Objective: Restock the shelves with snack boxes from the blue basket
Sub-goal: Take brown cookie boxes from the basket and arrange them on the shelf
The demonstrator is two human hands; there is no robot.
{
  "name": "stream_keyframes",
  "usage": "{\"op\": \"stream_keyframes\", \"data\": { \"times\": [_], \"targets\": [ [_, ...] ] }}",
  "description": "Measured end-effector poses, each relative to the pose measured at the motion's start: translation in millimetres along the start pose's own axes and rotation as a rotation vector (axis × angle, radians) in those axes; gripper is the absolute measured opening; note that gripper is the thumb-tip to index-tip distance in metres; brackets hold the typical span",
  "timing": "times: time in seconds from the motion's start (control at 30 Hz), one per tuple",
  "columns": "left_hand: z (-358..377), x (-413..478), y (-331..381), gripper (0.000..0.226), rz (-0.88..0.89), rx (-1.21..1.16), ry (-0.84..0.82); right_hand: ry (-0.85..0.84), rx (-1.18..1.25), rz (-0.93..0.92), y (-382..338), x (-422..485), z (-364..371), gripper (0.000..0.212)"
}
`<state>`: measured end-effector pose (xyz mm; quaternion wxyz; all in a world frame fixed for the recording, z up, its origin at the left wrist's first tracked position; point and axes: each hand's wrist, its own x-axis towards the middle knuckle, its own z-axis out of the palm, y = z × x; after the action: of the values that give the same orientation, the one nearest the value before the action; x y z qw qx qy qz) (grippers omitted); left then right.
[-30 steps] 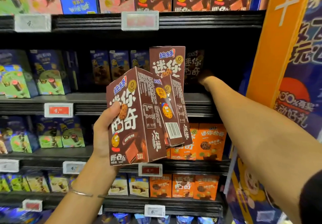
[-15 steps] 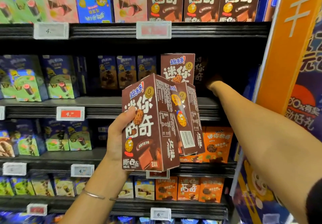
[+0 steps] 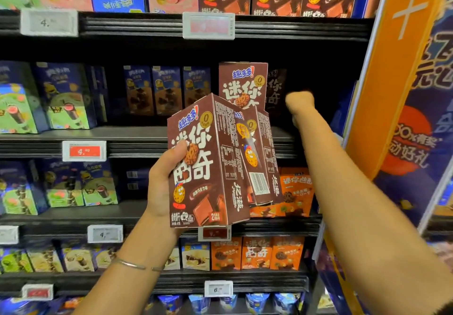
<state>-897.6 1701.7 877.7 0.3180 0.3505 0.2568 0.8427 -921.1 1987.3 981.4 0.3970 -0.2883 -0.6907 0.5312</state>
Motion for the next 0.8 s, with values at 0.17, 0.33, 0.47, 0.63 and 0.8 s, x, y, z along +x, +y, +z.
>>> {"op": "stream_keyframes", "data": {
  "times": [0.17,0.33,0.47,0.63,0.8],
  "targets": [
    [-2,5,-1,0.055,0.034,-0.008,0.058,-0.001,0.244,-0.264,26,-85,-25,0.027],
    [1,3,-4,0.044,0.022,-0.009,0.057,-0.419,0.179,-0.181,55,-167,-37,0.028],
    [5,-1,-9,0.056,-0.021,-0.007,0.043,-0.494,0.240,-0.201,55,-185,-43,0.042],
    [6,-2,-15,0.055,0.000,0.003,0.047,-0.423,0.294,-0.180,60,-180,-47,0.032],
    [0,-1,-12,0.039,0.119,-0.012,0.159,-0.118,0.322,-0.274,56,-163,-62,0.029]
  ]
}}
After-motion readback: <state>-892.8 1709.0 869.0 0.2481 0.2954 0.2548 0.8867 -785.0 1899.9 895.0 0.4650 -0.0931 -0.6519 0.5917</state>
